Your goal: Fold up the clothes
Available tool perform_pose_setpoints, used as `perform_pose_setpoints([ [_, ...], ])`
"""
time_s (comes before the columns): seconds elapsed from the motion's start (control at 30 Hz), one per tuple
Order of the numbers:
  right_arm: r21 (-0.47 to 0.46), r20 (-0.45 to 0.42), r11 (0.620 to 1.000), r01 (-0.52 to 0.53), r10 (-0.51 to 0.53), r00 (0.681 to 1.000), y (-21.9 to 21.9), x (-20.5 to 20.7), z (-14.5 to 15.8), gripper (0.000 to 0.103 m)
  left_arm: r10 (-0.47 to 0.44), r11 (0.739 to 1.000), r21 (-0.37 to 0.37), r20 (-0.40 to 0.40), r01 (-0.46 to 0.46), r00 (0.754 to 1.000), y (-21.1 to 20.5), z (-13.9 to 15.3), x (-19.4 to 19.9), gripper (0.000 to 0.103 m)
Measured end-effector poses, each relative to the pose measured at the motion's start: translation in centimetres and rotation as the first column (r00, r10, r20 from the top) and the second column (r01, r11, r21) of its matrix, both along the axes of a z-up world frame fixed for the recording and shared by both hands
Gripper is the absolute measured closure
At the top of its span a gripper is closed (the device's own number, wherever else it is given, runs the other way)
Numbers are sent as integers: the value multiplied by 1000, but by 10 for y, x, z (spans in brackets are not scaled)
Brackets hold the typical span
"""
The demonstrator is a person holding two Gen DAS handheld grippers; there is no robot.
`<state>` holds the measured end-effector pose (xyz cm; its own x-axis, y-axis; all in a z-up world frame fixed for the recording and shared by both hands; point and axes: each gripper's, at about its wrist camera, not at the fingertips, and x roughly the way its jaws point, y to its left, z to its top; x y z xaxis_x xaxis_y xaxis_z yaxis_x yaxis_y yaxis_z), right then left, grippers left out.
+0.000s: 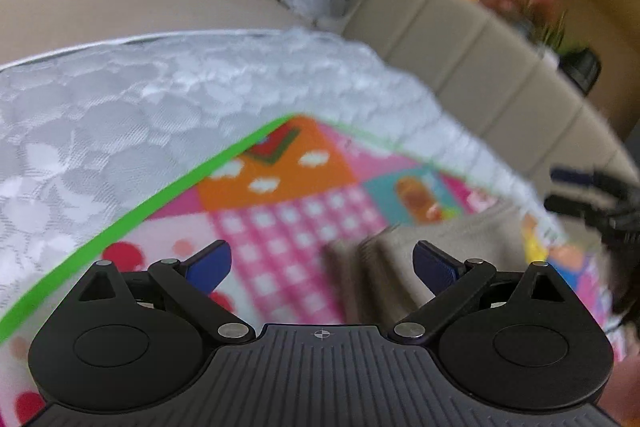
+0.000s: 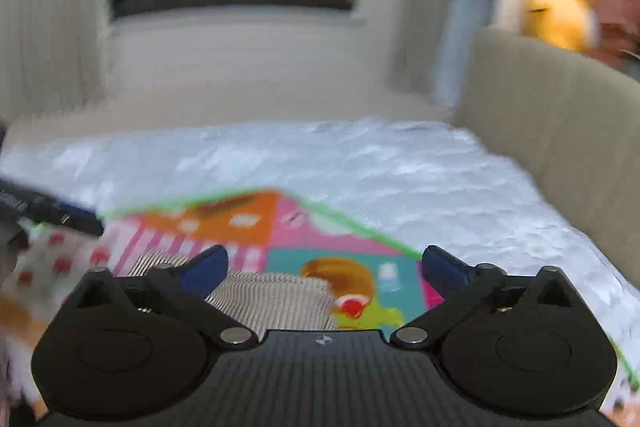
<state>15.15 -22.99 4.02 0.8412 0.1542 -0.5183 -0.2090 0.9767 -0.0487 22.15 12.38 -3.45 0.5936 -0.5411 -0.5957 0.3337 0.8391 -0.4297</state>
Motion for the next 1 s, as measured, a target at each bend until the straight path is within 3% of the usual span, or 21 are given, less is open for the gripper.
perform_pose_setpoints([
  [0.1,69,-22,993,96,-95,995,-4,4,-29,0,-60,998,-7,41,61,997,-27,18,-12,2],
  [0.2,7,-63,979,201,-201,978,-8,14,-62,0,-170,984,52,53,167,984,-64,23,-26,2],
  [0.3,-39,-177,975,220,-223,959,-12,32,-95,0,-243,963,131,59,234,968,-97,21,-35,2],
  [0.37,-31,-198,978,207,-209,958,-11,38,-106,0,-282,947,175,56,268,958,-118,18,-37,1],
  [0.43,-23,-196,979,202,-203,959,-10,40,-108,0,-317,932,190,23,307,948,-139,9,-27,1],
  [0.57,44,-219,975,218,-203,954,-14,39,-111,0,-302,911,296,1,288,953,-156,-22,-6,1],
  [0.87,181,-240,960,213,-167,956,-29,31,-93,0,-315,921,233,-24,312,949,-137,-36,0,0],
  [1.0,293,-248,944,150,-76,966,-28,13,-72,0,-316,926,207,-33,315,948,-133,-37,4,0],
])
